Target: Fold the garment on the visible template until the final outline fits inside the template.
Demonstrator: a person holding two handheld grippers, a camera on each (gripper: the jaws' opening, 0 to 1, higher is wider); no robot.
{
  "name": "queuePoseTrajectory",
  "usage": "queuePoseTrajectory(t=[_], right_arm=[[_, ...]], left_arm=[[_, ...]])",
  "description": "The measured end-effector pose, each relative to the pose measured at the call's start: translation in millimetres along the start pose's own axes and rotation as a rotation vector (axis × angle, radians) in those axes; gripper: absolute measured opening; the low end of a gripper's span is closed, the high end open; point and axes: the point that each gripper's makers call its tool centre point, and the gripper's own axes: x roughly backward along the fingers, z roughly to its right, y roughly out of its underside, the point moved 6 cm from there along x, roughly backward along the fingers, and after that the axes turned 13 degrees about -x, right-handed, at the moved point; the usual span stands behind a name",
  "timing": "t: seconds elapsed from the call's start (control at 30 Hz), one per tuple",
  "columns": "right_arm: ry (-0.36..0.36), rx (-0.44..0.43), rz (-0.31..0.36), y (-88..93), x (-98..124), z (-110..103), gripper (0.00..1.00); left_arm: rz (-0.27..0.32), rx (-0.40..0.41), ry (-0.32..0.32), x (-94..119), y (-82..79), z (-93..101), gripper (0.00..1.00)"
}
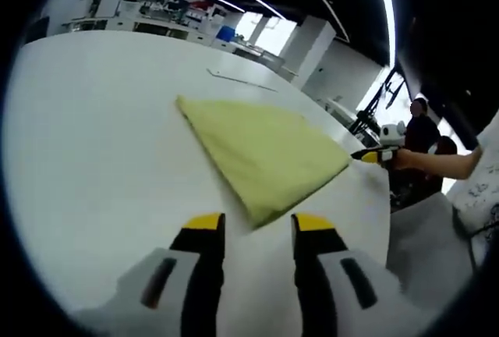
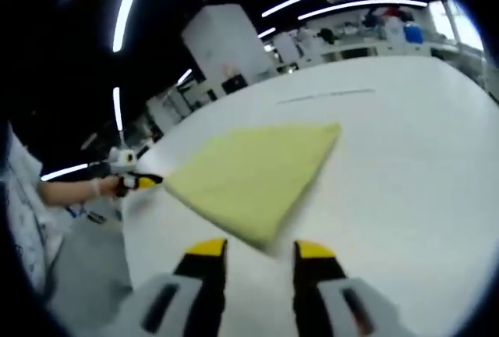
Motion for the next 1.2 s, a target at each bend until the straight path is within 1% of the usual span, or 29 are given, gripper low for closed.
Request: queuePoseTrajectory(t=[0.07, 0.23, 0.33, 0.43, 0.53, 0.6, 0.73, 0.8, 0.83, 0.9, 1.0, 1.1, 1.17, 1.2], right_arm=[[-0.001, 0.005, -0.005, 0.6, -1, 0, 0.21], [-0.008, 0.016, -0.015, 2.1, -4, -1, 0.17], [-0.010, 0.026, -0.020, 2.5, -5, 1, 0.11], [-0.007, 0.040, -0.029, 3.5, -5, 4, 0.09], [-0.005, 0.053, -0.037, 5.6, -6, 4, 0.08], [-0.003, 0.066, -0.037, 5.1, -7, 5, 0.07], [-0.004, 0.084, -0.032, 4.0, -8, 5, 0.04], [-0.005, 0.094, -0.035, 5.1, -10, 3, 0.03], [-0.007, 0.097, -0.038, 5.5, -10, 2, 0.01], [-0.008, 0.103, -0.040, 6.2, -10, 0, 0.00], [-0.002, 0.107, -0.039, 6.1, -9, -2, 0.00], [-0.002, 0.110, -0.038, 5.6, -8, -3, 0.00], [-0.003, 0.112, -0.037, 4.6, -7, -2, 0.00], [-0.003, 0.112, -0.036, 3.8, -6, -2, 0.00]], left_arm=[[-0.003, 0.000, 0.002, 0, 0.6, -1.4, 0.28], [-0.007, 0.008, 0.004, -1, 0.2, 1.6, 0.27], [-0.007, 0.011, 0.005, -1, 0.9, -4.9, 0.26], [-0.005, 0.015, 0.004, -1, 1.0, -9.7, 0.25], [-0.004, 0.017, 0.007, -2, -0.2, -3.3, 0.24], [-0.007, 0.019, 0.010, -3, 0.2, -3.3, 0.22], [-0.006, 0.029, 0.011, -3, 1.3, -6.1, 0.21], [-0.006, 0.031, 0.013, -2, 3.0, -13.2, 0.20], [-0.005, 0.032, 0.014, -2, 3.2, -15.0, 0.19], [-0.002, 0.035, 0.015, -2, 2.8, -16.1, 0.17], [0.000, 0.046, 0.012, -4, 1.0, -8.1, 0.13], [0.004, 0.057, 0.015, -4, -0.6, -2.5, 0.01], [0.016, 0.063, 0.007, -3, -2.4, -4.4, 0.00], [0.021, 0.061, 0.009, -2, -2.2, -8.6, 0.00]])
